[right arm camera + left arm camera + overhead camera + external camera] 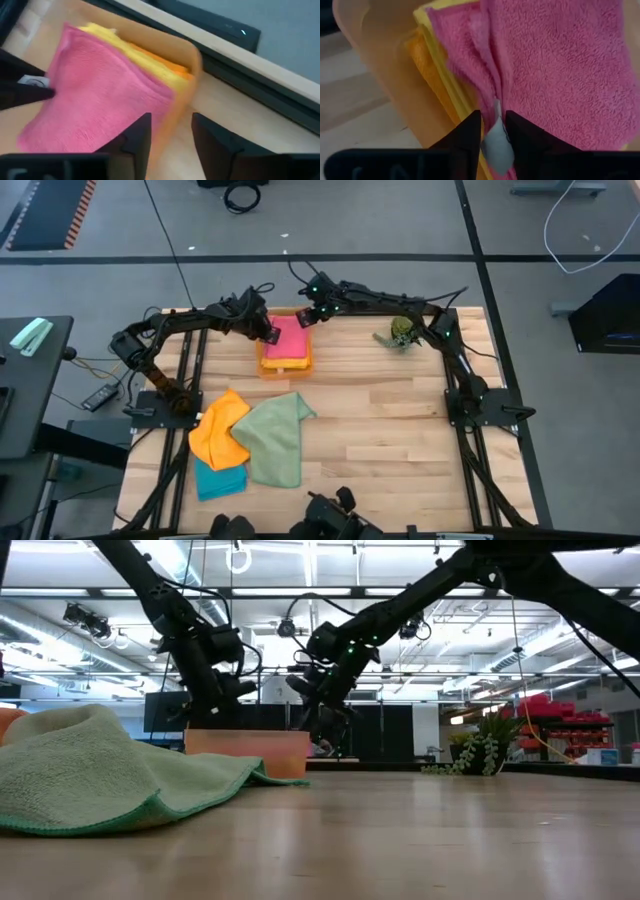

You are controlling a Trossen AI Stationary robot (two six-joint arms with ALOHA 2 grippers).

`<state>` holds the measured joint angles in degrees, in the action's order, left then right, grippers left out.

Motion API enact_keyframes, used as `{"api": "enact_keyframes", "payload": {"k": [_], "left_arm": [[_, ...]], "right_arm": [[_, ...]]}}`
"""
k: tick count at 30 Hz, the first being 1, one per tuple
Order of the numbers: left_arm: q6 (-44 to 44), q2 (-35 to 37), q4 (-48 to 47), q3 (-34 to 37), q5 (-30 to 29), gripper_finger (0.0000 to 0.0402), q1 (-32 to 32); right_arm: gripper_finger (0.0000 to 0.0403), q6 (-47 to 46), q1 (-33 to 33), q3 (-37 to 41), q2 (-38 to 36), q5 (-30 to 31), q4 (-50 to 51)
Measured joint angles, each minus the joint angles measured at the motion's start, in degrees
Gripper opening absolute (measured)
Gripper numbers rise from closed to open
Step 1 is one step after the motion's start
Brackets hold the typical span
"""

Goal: Fold microfiber towels
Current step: Put the pink microfiber cloth into the orange bin

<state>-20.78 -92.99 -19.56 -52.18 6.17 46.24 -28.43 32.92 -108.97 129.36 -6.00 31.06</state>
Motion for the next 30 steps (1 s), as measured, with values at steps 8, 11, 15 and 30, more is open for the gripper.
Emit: {"api": "enact_keyframes", "payload": {"k": [8,11,15,30], "left_arm": [[-1.13,2.83,-3.41,0.04,1.36,0.009,0.0],[-1.13,6.68,-3.18,0.04,1.38,0.0091,-0.01],[-1.11,12.26,-3.28,0.04,1.39,0.0086,-0.02],[7.63,-2.08,9.11,-3.02,1.49,0.0013,-2.5]], "right_arm": [[0.0185,5.18,0.51,0.0,-5.73,1.57,6.06],[0.0185,7.39,-0.47,0.0,-8.89,3.0,7.48],[0.0182,11.27,-2.97,0.0,-13.34,3.83,11.11],[0.0164,17.33,-15.34,0.12,-22.13,5.52,24.95]]}}
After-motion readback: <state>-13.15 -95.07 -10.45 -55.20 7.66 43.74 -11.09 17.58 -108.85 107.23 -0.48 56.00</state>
